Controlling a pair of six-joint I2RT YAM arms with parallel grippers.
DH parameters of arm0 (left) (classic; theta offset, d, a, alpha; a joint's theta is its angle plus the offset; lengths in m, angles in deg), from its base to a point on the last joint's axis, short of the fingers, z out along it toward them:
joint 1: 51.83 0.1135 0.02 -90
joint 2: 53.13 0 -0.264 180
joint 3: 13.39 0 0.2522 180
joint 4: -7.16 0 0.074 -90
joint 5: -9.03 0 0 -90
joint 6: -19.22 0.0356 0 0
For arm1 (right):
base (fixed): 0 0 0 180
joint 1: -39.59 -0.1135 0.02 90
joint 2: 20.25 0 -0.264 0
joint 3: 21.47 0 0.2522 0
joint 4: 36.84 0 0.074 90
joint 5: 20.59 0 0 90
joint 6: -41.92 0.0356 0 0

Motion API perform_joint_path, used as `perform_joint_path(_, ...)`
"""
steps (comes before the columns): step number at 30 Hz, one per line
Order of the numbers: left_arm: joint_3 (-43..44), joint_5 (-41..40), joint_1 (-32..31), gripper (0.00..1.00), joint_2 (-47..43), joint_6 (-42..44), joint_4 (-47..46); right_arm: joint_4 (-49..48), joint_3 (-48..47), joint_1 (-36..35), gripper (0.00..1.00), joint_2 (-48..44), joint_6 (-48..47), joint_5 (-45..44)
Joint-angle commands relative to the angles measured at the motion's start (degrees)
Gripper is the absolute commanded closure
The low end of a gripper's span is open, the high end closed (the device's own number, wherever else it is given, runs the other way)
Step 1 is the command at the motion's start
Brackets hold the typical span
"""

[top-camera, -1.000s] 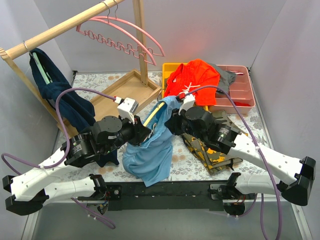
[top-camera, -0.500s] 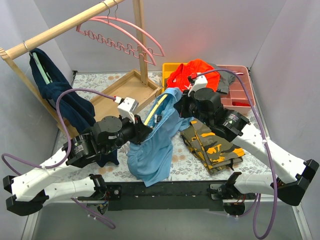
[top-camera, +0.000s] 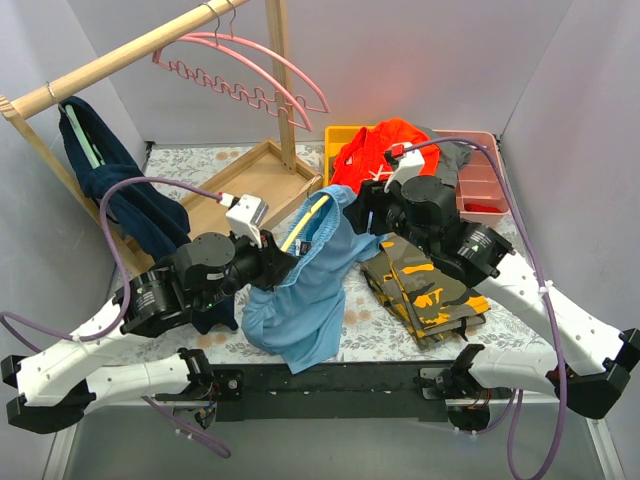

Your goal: Place the shorts on the hanger

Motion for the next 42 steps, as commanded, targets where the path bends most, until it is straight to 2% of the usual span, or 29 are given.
perform_joint_path(1, 5.9, 0.3, -0.1, 1.00, -3.4, -0.3, 0.0, -1.6, -2.1, 2.8, 0.34, -1.5, -1.9, -0.7)
perform_joint_path(5, 10.5, -1.1, -0.1, 1.00, -4.4, 1.5, 1.1, -4.3, -0.5, 9.6, 0.31, -0.8, -2.1, 5.2)
perform_joint_path(9, 18.4, 1.5, -0.1, 1.00, -2.8, 5.1, 3.5, -8.3, 1.4, 16.0, 0.30, 1.4, -1.7, 10.3)
perform_joint_path(13, 24.1, 4.9, -0.1, 1.00, -1.4, 7.8, 5.1, -16.8, 2.8, 22.1, 0.30, 5.7, 0.7, 15.0)
perform_joint_path(21, 31.3, 9.0, -0.1, 1.00, -0.3, 9.1, 7.0, -31.2, 6.0, 23.5, 0.28, 15.4, 2.9, 16.1)
perform_joint_path(24, 33.3, 7.7, -0.1, 1.00, 0.3, 8.5, 8.8, -34.4, 5.4, 23.5, 0.28, 20.5, 4.2, 21.7)
perform_joint_path(26, 33.5, 3.7, -0.1, 1.00, 0.6, 7.0, 10.3, -36.1, 6.7, 21.4, 0.30, 21.9, 5.3, 22.9)
perform_joint_path(30, 30.5, -5.2, -0.1, 1.00, 0.2, 3.2, 12.0, -40.8, 14.2, 11.8, 0.30, 17.6, 6.8, 18.3)
perform_joint_path(36, 25.8, -13.4, -0.1, 1.00, -0.2, -1.8, 12.8, -48.6, 23.5, 4.1, 0.29, 14.8, 13.1, 22.1)
perform_joint_path(40, 25.3, -15.8, -0.1, 1.00, 0.1, -3.4, 14.3, -51.5, 23.4, -0.4, 0.29, 16.0, 14.2, 23.2)
perform_joint_path(42, 25.7, -19.5, -0.1, 1.00, 0.3, -5.2, 16.2, -51.0, 22.1, -1.8, 0.28, 17.7, 13.9, 23.1)
